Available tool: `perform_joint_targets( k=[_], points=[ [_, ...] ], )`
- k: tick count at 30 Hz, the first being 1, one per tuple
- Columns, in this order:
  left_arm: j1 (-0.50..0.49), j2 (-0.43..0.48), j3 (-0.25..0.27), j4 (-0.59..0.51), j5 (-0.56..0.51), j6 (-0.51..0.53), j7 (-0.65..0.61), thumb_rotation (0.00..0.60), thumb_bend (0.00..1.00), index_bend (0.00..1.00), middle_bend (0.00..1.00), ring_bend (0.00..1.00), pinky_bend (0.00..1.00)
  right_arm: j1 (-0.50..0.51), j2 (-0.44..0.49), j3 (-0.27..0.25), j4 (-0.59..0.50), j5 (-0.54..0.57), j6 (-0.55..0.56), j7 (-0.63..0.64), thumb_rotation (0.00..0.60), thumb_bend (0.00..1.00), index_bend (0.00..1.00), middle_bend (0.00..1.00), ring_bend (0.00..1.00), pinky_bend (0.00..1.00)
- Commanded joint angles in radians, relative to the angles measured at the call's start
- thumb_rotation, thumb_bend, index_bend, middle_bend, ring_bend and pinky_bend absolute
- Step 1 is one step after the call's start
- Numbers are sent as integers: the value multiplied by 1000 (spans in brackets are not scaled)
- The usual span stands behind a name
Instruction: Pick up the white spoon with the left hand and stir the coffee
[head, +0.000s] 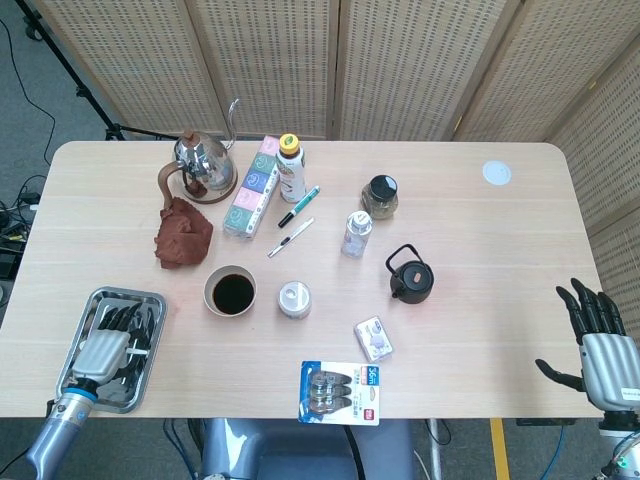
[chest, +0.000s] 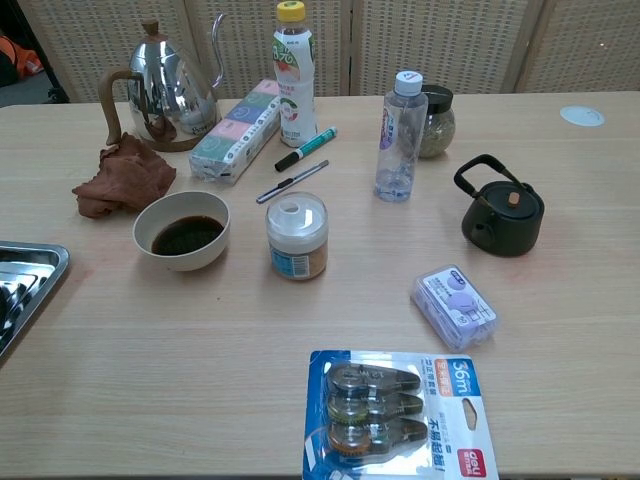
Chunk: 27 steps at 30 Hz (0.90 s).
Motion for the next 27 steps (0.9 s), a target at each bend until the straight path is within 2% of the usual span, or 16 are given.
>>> perform_joint_targets(
  k=[1,17,27],
  points=[
    [0,-1,0,2,-1,0,1,600,381,522,0,0,0,0,1,1,0,2,-1,1,600,0,0,0,0,0],
    [2,-2,-5,0,-6,6,4,600,416,612,0,0,0,1,2,-1,-1,1,-4,2,600,0,0,0,0,0],
    [12,48,-5,-79,29,72,-25,600,421,613,0,0,0,2,2,-3,-1,0,-7,4,600,0,0,0,0,0]
  ],
)
